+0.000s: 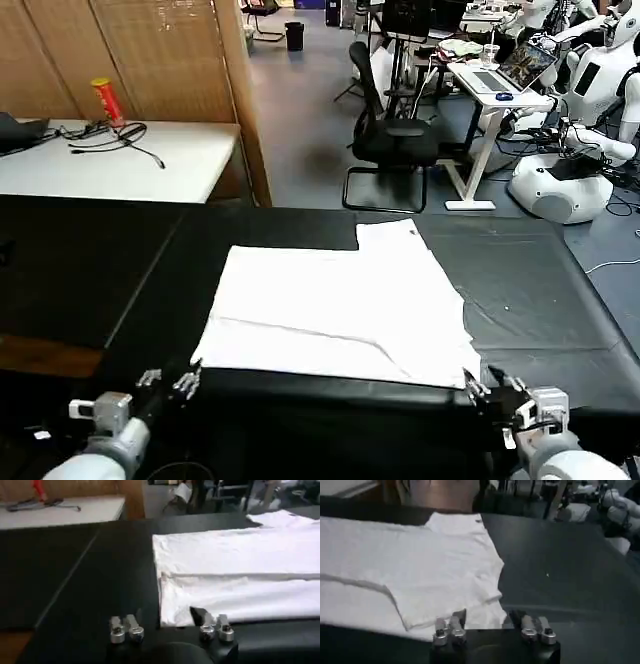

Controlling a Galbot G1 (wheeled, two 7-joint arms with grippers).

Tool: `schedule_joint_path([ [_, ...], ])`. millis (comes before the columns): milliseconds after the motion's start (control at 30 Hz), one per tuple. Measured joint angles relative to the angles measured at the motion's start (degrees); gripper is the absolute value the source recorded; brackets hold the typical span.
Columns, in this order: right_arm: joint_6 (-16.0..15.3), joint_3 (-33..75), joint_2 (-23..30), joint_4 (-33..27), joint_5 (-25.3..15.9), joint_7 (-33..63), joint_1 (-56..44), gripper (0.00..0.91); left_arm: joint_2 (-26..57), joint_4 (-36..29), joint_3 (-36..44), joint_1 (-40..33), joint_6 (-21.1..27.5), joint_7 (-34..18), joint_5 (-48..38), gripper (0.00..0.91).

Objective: Fold and organize the clothes.

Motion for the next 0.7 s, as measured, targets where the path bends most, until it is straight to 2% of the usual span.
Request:
schedule_joint_path([
  [100, 2.1, -2.4, -0.6, -4.7, 0.0, 0.0, 7.0, 0.878, -0.2, 2.4, 1.1, -5.9, 0.3, -0.6, -4.0, 0.878],
  [200, 2.6, -5.7, -0.5, -9.9, -0.4, 0.3, 14.5, 0.878, 0.1, 7.0, 2.9, -13.7, -0.3, 1.3, -5.2, 0.878],
  [467, 3.5, -14.5, 2.1, -26.7, -2.5, 0.1, 32.9, 0.878, 1.2, 24.7, 10.2, -33.1, 1.9, 1.1, -11.5, 0.878],
  [700, 4.3, -20.9, 6.1, -43.3, -3.7, -0.6, 46.4, 0.878, 0.7, 38.5, 16.9, -45.9, 3.5, 1.7, -13.1, 0.878],
])
